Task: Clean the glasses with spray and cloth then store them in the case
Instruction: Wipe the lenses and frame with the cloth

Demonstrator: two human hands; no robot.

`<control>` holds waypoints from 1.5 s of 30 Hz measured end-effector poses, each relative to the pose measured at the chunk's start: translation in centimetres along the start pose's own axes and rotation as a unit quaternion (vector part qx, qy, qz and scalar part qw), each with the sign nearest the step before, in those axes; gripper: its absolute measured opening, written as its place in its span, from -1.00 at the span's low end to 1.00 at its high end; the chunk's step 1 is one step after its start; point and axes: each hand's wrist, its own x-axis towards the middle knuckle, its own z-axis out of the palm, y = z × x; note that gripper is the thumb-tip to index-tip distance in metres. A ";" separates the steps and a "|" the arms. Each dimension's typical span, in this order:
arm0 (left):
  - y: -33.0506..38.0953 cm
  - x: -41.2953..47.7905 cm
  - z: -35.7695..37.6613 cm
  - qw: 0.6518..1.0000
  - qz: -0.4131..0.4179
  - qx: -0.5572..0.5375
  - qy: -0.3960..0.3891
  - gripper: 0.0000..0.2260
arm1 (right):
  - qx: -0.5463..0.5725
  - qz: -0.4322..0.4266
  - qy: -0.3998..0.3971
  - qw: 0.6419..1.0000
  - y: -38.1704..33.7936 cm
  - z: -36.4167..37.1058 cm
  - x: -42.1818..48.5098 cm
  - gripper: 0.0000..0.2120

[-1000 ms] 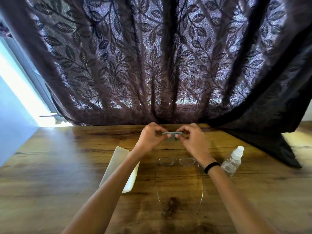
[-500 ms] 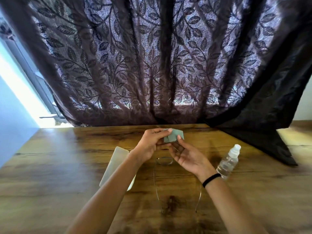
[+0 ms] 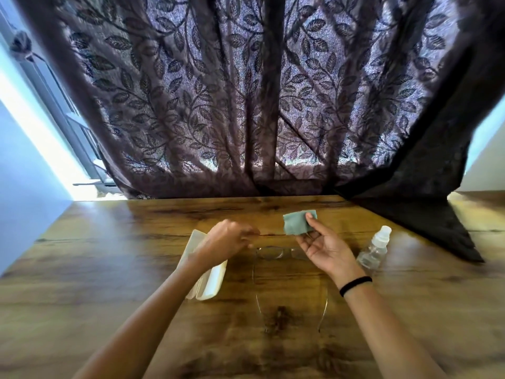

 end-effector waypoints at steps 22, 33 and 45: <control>1.4 -2.2 -0.2 0.926 0.288 0.242 0.014 -0.75 | 0.013 -0.016 -0.027 0.999 -1.5 -0.1 -3.2 -0.82; -0.5 -1.0 0.2 0.988 0.086 0.043 0.119 -0.90 | -0.078 -0.136 -0.108 0.982 -4.9 0.4 -6.1 -0.76; 0.7 0.1 -1.5 0.966 0.019 -0.081 0.243 -0.94 | -0.340 -0.084 -0.131 0.927 -2.7 -0.6 -6.0 -0.66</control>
